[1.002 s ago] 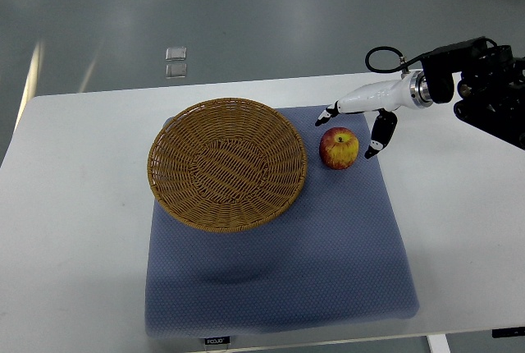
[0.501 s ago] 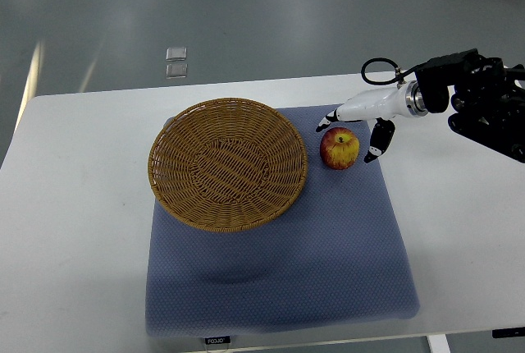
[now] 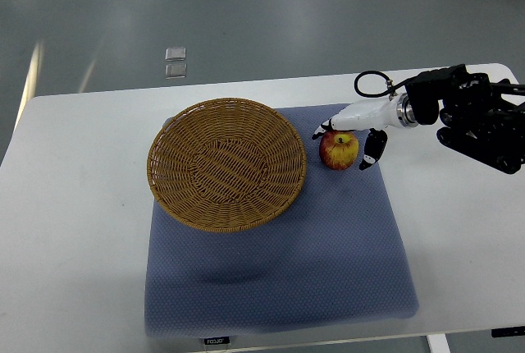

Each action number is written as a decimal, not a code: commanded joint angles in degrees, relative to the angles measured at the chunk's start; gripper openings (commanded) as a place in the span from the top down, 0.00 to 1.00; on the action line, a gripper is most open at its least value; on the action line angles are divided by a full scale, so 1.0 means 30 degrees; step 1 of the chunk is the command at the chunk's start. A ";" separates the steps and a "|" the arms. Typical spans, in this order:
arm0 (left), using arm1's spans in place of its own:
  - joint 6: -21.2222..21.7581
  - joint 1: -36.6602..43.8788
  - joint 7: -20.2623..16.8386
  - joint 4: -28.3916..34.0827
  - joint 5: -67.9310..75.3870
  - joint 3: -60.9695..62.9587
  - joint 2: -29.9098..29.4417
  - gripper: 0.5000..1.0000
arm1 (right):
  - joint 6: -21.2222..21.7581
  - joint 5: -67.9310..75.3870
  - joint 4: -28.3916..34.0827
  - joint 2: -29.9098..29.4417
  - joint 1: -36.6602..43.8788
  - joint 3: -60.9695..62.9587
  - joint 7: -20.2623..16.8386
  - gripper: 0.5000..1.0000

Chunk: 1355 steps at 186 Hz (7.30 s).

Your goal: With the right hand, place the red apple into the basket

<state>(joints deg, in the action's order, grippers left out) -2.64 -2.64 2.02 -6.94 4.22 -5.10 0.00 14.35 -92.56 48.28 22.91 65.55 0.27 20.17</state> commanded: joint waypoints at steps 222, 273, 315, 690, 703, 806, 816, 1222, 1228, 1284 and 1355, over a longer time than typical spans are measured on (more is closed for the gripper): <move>0.0000 0.0000 0.0000 0.0000 0.0000 0.0000 0.0000 0.00 | -0.0389 -0.0025 -0.0213 -0.0254 0.0005 0.0026 -0.0220 0.57; 0.0000 0.0000 0.0000 0.0000 0.0000 0.0000 0.0000 0.00 | -0.0389 -0.0025 -0.0272 -0.0107 0.0913 0.0026 -0.0220 0.57; 0.0000 0.0000 0.0000 0.0000 0.0000 0.0000 0.0000 0.00 | -0.0359 0.0004 -0.0272 -0.0166 0.1763 0.0056 -0.0220 0.55; 0.0000 0.0000 0.0000 0.0000 0.0000 0.0000 0.0000 0.00 | -0.0418 0.0356 -0.2059 -0.6494 0.3257 -0.0179 -0.0220 0.21; 0.0000 0.0000 0.0000 0.0000 0.0000 0.0000 0.0000 0.00 | -0.0418 0.0414 -0.2030 -0.6318 0.3666 -0.0149 -0.0132 0.20; 0.0000 0.0000 0.0000 0.0000 0.0000 0.0000 0.0000 0.00 | -0.1502 0.3988 -0.3436 -0.2510 0.3081 -0.0091 0.0073 0.17; 0.0000 0.0000 0.0000 0.0000 0.0000 0.0000 0.0000 0.00 | -0.2029 0.5483 -0.3465 -0.2334 0.2817 -0.0091 0.0073 0.17; 0.0000 0.0000 0.0000 0.0000 0.0000 0.0000 0.0000 0.00 | -0.0447 2.9740 -0.8417 -0.6728 -0.5151 1.3591 -0.0161 0.16; 0.0000 0.0000 0.0000 0.0000 0.0000 0.0000 0.0000 0.00 | -0.0477 2.9740 -0.8417 -0.6728 -0.5151 1.3620 -0.0161 0.16; 0.0000 0.0000 0.0000 0.0000 0.0000 0.0000 0.0000 0.00 | -0.0770 2.9799 -0.8417 -0.6758 -0.5122 1.3649 -0.0044 0.16; 0.0000 0.0000 0.0000 0.0000 0.0000 0.0000 0.0000 0.00 | -0.1355 2.9799 -0.8417 -0.6758 -0.5122 1.3591 0.0015 0.15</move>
<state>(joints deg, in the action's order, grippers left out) -2.64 -2.64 2.02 -6.94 4.22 -5.10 0.00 10.38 -3.16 23.03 2.68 50.20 40.99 20.21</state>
